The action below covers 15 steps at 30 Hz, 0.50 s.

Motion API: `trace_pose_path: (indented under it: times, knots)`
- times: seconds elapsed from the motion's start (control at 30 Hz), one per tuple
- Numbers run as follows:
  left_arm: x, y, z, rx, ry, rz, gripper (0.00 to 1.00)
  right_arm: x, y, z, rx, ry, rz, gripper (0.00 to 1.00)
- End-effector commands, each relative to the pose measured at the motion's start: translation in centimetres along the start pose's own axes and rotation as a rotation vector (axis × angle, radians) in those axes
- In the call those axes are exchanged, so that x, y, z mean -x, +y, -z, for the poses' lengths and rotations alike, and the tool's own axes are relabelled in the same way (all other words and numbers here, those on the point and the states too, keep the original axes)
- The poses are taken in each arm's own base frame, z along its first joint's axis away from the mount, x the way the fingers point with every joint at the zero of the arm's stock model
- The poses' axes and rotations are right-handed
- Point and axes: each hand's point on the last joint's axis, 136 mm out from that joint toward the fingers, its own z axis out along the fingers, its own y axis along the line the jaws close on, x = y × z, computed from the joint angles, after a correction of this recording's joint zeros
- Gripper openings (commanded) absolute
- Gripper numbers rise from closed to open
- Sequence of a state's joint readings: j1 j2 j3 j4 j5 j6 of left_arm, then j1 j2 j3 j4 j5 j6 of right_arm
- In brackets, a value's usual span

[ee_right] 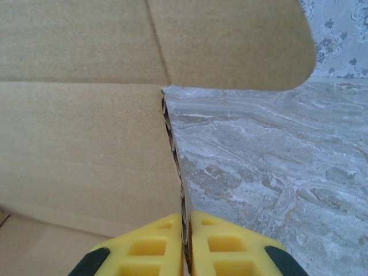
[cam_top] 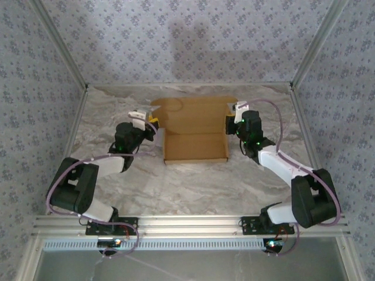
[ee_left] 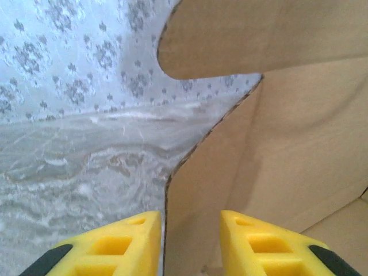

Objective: Fold the paper box

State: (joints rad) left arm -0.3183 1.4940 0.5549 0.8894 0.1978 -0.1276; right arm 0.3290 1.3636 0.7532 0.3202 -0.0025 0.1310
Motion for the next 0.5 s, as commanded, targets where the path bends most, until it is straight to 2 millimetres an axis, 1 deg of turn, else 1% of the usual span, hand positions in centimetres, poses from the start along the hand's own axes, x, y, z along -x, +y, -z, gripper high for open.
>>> trace_pose_path:
  times: [0.0, 0.03, 0.13, 0.2, 0.23, 0.3, 0.37, 0.47]
  knots:
    - [4.4, -2.6, -0.1, -0.144, -0.139, 0.016, 0.33, 2.0, 2.1, -0.7, 0.119, -0.034, 0.008, 0.13]
    - [4.3, -2.7, 0.0, -0.152, -0.139, 0.011, 0.35, 1.7, 2.3, -1.0, 0.134, -0.022, 0.021, 0.15]
    - [3.6, -2.6, 0.2, -0.154, -0.128, -0.031, 0.38, 0.7, 3.0, -1.1, 0.224, -0.029, 0.088, 0.24]
    - [3.1, -2.7, 0.3, -0.182, -0.116, -0.067, 0.41, 0.2, 2.8, -1.0, 0.274, -0.054, 0.119, 0.29]
    - [3.0, -2.6, 0.3, -0.198, -0.109, -0.078, 0.42, 0.2, 2.3, -1.1, 0.287, -0.063, 0.123, 0.32]
    - [3.4, -1.9, 0.4, -0.217, -0.11, -0.08, 0.45, -0.4, 1.5, -1.1, 0.33, -0.055, 0.129, 0.36]
    - [4.2, -1.2, 0.5, -0.23, -0.113, -0.078, 0.47, -0.7, 0.7, -1.1, 0.342, -0.053, 0.149, 0.43]
    - [5.2, -1.0, 0.8, -0.259, -0.095, -0.125, 0.49, -1.0, 0.9, -0.8, 0.391, -0.063, 0.205, 0.53]
